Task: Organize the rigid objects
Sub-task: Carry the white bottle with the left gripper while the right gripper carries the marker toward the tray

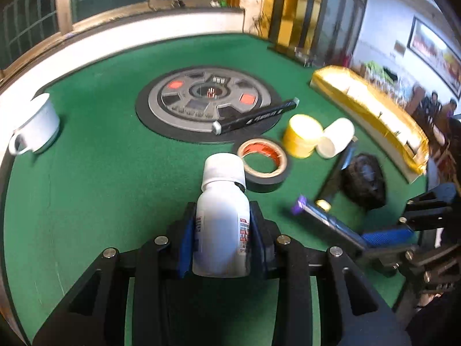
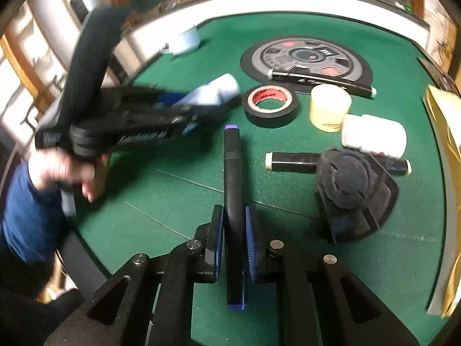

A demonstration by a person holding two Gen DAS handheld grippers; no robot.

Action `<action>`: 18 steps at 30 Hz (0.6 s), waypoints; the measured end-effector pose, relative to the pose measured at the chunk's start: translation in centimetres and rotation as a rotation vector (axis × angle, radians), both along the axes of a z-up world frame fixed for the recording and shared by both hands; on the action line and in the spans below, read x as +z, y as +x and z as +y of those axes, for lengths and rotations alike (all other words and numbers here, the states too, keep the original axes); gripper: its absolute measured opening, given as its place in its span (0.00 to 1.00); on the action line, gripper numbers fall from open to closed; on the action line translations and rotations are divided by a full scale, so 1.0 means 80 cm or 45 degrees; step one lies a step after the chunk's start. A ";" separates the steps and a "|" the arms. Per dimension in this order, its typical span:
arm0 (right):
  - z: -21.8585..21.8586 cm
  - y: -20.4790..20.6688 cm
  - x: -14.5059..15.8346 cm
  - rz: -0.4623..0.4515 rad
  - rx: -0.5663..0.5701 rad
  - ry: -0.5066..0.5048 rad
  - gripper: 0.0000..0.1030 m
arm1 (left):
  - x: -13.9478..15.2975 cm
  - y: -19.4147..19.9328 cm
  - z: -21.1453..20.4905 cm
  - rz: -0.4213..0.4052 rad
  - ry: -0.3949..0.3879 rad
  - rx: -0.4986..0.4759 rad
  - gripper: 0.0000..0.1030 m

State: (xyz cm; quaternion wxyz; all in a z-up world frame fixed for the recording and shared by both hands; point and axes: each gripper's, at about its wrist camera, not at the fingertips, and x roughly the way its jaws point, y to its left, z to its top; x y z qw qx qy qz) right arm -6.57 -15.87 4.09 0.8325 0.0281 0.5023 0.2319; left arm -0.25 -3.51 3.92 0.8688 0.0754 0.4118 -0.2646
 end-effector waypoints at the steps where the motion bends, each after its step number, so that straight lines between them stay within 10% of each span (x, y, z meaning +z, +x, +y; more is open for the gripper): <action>1: -0.005 -0.002 0.003 -0.018 -0.021 0.042 0.13 | 0.004 -0.006 0.001 -0.014 -0.034 0.012 0.31; 18: -0.103 -0.042 0.046 -0.283 -0.312 0.240 0.13 | 0.058 -0.072 -0.073 -0.251 -0.231 0.089 0.31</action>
